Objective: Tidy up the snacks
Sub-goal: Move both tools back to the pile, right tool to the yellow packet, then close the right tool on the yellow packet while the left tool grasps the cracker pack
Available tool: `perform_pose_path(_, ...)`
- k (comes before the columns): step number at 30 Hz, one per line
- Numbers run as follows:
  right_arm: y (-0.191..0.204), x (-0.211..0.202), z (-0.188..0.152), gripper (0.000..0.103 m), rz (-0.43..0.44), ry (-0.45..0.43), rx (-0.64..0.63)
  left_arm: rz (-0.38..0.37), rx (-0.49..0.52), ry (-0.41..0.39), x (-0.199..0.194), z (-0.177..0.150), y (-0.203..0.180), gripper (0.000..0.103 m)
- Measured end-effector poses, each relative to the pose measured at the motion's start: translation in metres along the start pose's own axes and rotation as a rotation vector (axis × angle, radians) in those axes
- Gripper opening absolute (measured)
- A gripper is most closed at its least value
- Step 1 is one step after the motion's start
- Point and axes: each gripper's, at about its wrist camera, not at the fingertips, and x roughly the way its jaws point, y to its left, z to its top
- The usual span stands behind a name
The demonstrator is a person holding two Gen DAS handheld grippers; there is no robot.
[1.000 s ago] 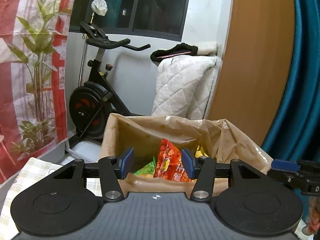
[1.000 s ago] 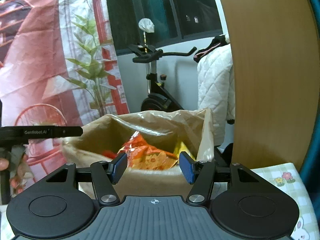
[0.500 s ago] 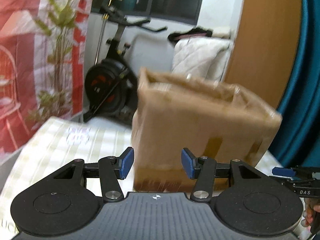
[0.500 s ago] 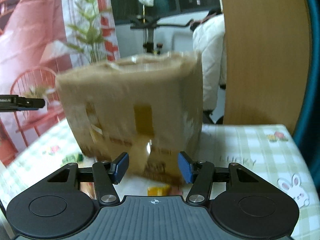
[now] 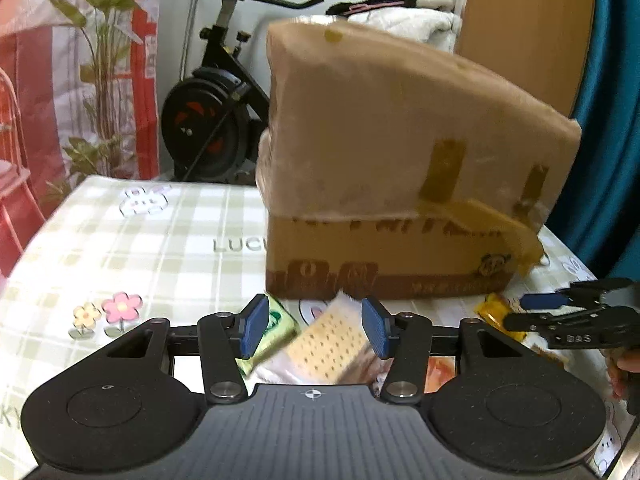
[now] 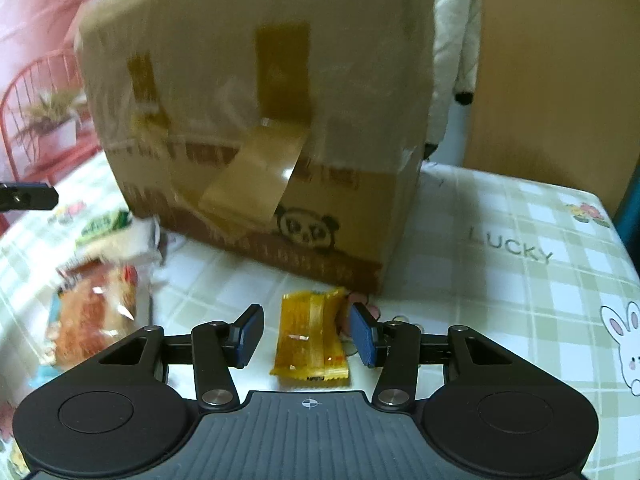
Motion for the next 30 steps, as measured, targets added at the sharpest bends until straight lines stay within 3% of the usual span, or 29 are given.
perform_pose_path(9, 0.003, 0.015, -0.006, 0.033, -0.029, 0.037, -0.001, -0.066, 0.037, 0.065, 0.006, -0.026, -0.004, 0.046)
perform_pose_path(18, 0.004, 0.011, -0.007, 0.032, -0.020, 0.037, 0.006, -0.101, 0.091, 0.068, 0.015, -0.028, -0.018, 0.045)
perform_pose_path(23, 0.003, 0.011, -0.007, 0.032, -0.018, 0.033, 0.010, -0.074, 0.121, 0.096, 0.028, -0.029, -0.021, 0.028)
perform_pose_path(30, 0.002, 0.010, -0.008, 0.032, -0.015, 0.028, 0.011, -0.060, 0.132, 0.118, 0.044, -0.032, -0.022, 0.017)
